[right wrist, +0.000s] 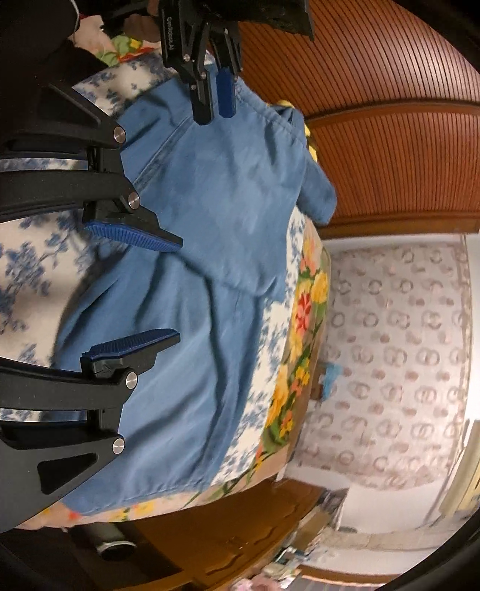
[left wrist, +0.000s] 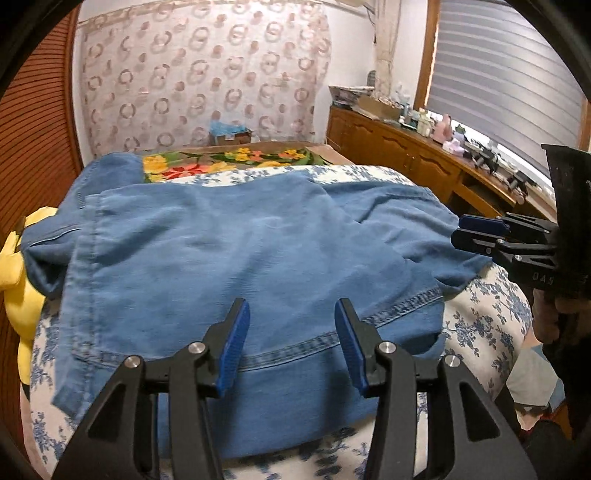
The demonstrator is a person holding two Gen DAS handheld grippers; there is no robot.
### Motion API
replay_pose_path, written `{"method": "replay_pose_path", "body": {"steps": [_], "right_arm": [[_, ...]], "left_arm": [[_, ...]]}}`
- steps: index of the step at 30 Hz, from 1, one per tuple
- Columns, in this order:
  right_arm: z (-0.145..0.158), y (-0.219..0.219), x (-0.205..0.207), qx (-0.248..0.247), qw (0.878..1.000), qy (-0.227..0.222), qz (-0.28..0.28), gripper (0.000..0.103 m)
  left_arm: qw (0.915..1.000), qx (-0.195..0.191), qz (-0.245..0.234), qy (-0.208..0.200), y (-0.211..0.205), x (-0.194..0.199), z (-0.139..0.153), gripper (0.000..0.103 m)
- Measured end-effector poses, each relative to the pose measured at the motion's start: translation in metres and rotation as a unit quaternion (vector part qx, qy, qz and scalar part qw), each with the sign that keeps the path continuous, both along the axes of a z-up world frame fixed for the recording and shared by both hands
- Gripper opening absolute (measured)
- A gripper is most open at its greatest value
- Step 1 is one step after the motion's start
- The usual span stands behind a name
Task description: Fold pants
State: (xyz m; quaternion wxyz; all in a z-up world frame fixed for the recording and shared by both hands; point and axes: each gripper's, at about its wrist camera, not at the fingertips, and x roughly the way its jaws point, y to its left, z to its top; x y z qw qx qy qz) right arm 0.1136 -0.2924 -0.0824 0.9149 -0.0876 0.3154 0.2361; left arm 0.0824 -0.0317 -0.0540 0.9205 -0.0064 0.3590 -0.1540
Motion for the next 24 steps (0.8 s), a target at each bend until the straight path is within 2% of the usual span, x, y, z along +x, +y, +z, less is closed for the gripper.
{"method": "replay_pose_path", "body": {"steps": [8,12,16,24], "right_arm": [[-0.013,-0.047,-0.009,0.02,0.999,0.009,-0.045,0.044],[-0.019,-0.071,-0.014,0.027,0.997,0.014,-0.069,0.053],[-0.026,-0.097,-0.017,0.027,0.994,0.023,-0.099,0.056],[-0.041,-0.134,-0.017,0.028,0.986,0.04,-0.159,0.057]], "left_arm": [[0.9996,0.014,-0.016,0.016,-0.028,0.007,-0.008,0.047],[0.9992,0.02,-0.021,0.028,-0.037,0.012,-0.016,0.047],[0.9986,0.029,-0.016,0.042,-0.041,0.018,-0.031,0.047],[0.9991,0.038,-0.009,0.018,-0.045,0.016,-0.037,0.05]]}}
